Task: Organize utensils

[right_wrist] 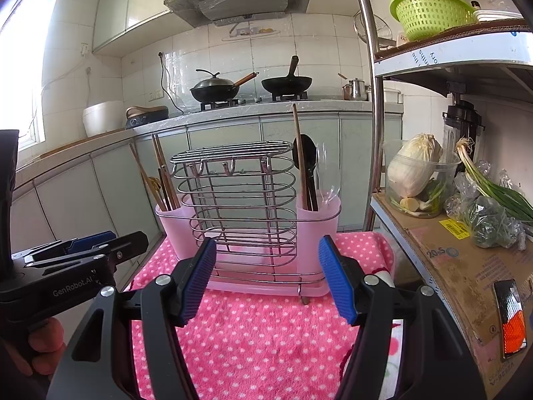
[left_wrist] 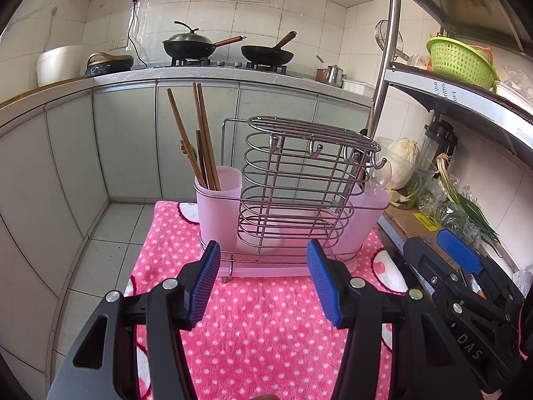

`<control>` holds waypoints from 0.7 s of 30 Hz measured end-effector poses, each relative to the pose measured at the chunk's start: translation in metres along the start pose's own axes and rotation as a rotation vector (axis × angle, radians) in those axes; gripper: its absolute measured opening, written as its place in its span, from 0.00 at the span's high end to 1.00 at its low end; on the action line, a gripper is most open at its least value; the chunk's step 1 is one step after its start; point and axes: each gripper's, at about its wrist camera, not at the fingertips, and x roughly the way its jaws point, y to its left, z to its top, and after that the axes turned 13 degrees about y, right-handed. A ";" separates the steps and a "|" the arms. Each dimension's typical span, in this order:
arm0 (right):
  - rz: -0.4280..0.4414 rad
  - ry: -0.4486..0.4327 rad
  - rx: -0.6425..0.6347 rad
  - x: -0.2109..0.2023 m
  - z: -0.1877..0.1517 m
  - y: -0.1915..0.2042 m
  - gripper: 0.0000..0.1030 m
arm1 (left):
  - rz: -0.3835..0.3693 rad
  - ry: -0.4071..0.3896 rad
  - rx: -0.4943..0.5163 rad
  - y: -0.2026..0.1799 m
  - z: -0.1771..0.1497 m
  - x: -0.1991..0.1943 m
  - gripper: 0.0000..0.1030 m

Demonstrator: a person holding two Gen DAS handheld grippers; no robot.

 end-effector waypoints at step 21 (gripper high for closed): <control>-0.001 -0.002 -0.006 -0.001 -0.001 0.003 0.37 | -0.004 0.000 0.002 -0.001 -0.001 0.001 0.48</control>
